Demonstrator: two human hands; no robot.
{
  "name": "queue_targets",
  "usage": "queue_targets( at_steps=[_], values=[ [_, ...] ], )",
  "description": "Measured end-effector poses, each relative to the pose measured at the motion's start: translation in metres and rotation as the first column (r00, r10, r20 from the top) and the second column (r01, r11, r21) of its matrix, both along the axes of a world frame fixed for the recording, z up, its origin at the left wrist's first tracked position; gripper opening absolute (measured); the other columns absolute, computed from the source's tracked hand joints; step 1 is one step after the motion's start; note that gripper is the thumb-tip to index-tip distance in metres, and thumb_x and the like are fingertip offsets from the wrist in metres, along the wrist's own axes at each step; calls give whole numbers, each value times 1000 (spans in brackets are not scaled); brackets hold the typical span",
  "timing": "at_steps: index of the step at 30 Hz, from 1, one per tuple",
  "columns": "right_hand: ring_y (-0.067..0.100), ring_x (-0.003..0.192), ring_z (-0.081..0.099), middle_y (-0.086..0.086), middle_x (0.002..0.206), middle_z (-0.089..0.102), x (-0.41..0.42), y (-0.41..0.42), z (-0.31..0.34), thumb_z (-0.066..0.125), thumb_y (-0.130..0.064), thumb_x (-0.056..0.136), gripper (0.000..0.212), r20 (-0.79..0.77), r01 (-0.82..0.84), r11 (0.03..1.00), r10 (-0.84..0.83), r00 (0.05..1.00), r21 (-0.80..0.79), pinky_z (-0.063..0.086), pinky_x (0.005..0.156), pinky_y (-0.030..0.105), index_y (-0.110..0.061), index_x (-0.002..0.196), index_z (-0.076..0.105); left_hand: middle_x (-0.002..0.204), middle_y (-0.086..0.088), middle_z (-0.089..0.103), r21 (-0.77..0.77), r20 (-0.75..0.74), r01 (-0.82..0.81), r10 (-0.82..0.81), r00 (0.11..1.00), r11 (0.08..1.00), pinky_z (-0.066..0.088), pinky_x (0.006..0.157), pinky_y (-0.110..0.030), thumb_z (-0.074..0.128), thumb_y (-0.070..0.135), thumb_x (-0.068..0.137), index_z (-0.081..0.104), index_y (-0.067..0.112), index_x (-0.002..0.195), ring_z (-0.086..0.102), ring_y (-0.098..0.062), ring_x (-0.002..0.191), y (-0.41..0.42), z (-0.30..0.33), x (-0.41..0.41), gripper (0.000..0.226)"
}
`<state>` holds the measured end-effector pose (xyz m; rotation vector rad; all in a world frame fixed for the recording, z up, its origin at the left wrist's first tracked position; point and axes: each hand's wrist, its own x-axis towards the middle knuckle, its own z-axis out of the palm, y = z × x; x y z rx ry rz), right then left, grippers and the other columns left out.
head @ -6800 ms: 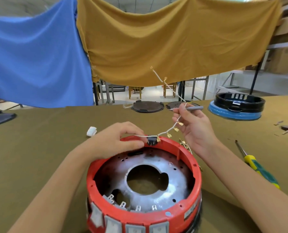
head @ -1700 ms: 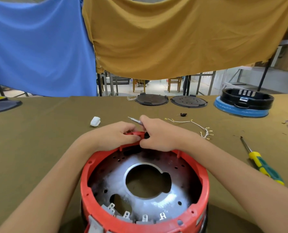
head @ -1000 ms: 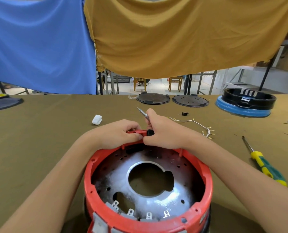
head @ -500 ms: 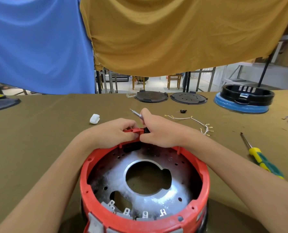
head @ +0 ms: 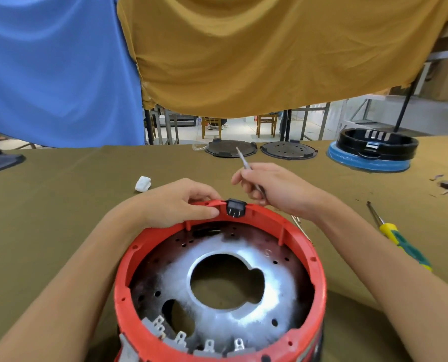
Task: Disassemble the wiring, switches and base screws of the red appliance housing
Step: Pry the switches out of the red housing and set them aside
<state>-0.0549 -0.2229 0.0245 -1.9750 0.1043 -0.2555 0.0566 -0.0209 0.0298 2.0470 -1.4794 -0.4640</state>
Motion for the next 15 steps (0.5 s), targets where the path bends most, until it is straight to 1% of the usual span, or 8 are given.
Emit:
queue_targets(
  at_steps=[2,4,5,6,8,10,12,15],
  values=[
    [7,55,37,-1,73,46,-8,-17,-2,45,-17,106,25,-16,-93,984,97,995,149,34,49,19,-11,122,63,105,13,73,0,-41,7,-7,999,1000,50,89,-21,61,36,95,65,35,114,68,-6,99,0,0,-2,20],
    [8,52,33,2,71,49,-12,-30,-1,52,-13,103,28,-17,-124,962,132,991,245,30,45,18,-14,130,58,106,15,71,-32,-37,2,-3,999,999,49,90,-22,63,43,91,65,41,111,67,-4,100,-2,-1,-3,20],
    [8,50,31,3,71,53,-13,-34,0,58,-12,100,30,-23,-135,958,145,989,252,28,42,17,-15,129,56,106,15,70,-57,-24,1,-2,1000,998,49,91,-24,63,45,90,65,43,109,67,-4,100,-4,-1,-3,19],
    [9,48,30,5,71,57,-13,-35,-1,65,-13,95,30,-32,-149,959,161,986,242,27,39,16,-13,124,56,106,14,69,-81,-15,8,-9,1000,997,50,90,-25,63,45,90,66,44,107,67,-6,99,-5,-1,-5,18],
    [9,47,30,7,70,61,-13,-34,-4,76,-20,83,28,-50,-157,965,171,984,212,26,38,16,-11,107,65,104,10,70,-112,-16,30,-32,999,993,52,88,-25,64,40,92,67,43,107,67,-10,96,-9,-3,-8,15],
    [7,47,30,4,65,58,-12,-35,-7,80,-24,76,25,-45,-122,968,135,990,221,25,39,15,-9,95,74,101,7,70,-127,-20,34,-37,999,991,53,87,-27,64,38,92,67,42,106,66,-15,94,-10,-4,-9,15],
    [7,48,32,0,61,52,-12,-39,-9,81,-21,73,23,-46,-97,960,113,993,263,26,39,15,-6,89,77,99,7,70,-135,-22,35,-38,999,990,52,87,-28,63,37,92,68,42,104,66,-17,93,-10,-5,-8,13],
    [6,48,33,-3,59,51,-13,-45,-11,84,-18,66,21,-65,-103,948,128,990,300,28,40,14,-7,83,79,99,7,70,-137,-23,34,-38,999,990,52,85,-25,64,33,94,68,41,104,66,-16,93,-10,-5,-9,13]
  ],
)
